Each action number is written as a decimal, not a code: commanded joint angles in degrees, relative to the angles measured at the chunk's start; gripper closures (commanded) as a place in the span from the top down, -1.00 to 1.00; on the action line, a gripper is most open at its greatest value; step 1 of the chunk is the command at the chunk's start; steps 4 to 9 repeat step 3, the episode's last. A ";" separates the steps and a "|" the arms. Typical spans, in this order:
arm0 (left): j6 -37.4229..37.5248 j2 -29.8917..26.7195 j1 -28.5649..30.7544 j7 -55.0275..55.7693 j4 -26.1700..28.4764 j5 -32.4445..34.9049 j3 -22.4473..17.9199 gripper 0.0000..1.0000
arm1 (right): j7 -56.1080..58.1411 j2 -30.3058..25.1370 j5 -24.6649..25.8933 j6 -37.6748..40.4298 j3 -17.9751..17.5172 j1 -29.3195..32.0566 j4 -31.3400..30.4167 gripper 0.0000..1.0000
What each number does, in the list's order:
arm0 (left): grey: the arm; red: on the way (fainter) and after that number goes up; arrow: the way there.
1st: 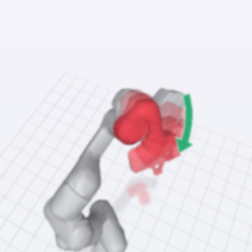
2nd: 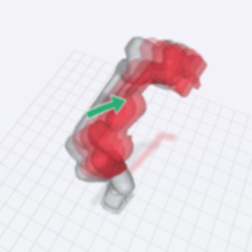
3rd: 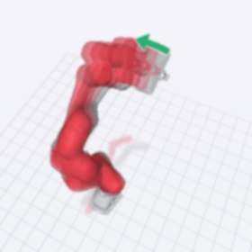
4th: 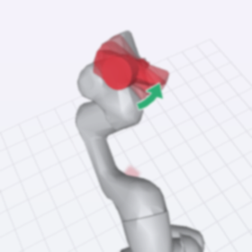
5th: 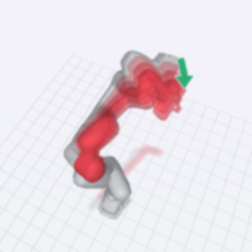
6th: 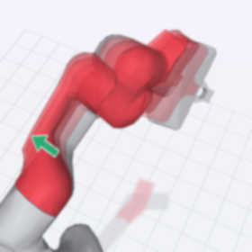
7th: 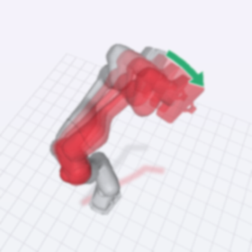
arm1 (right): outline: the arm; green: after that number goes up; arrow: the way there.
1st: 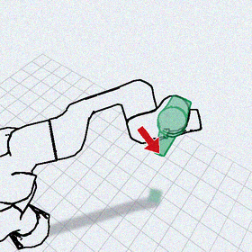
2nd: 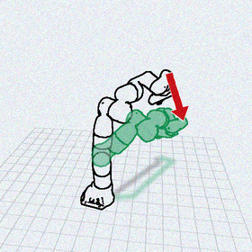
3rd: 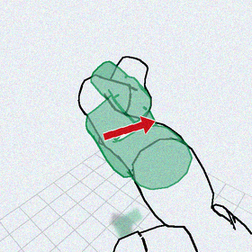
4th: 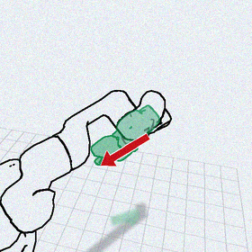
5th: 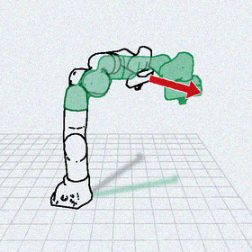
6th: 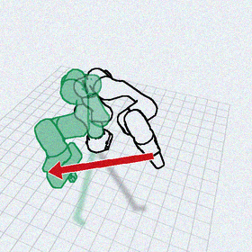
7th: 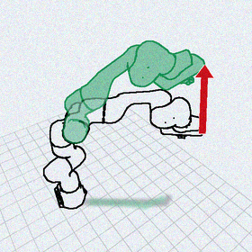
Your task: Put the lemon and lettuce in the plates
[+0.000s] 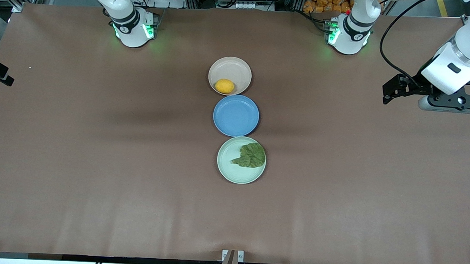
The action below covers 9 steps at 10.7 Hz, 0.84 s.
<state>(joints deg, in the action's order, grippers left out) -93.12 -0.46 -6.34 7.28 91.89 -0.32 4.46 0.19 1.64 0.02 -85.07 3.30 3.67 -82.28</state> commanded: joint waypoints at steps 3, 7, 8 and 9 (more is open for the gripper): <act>1.27 0.37 0.28 -1.84 -1.27 -1.17 -0.24 1.00 | 0.43 -1.55 -1.16 -0.01 0.66 -0.41 -1.74 1.00; 1.27 0.37 0.28 -1.84 -1.27 -1.17 -0.24 1.00 | 0.43 -1.55 -1.16 -0.01 0.66 -0.41 -1.74 1.00; 1.27 0.37 0.28 -1.84 -1.27 -1.17 -0.24 1.00 | 0.43 -1.55 -1.16 -0.01 0.66 -0.41 -1.74 1.00; 1.27 0.37 0.28 -1.84 -1.27 -1.17 -0.24 1.00 | 0.43 -1.55 -1.16 -0.01 0.66 -0.41 -1.74 1.00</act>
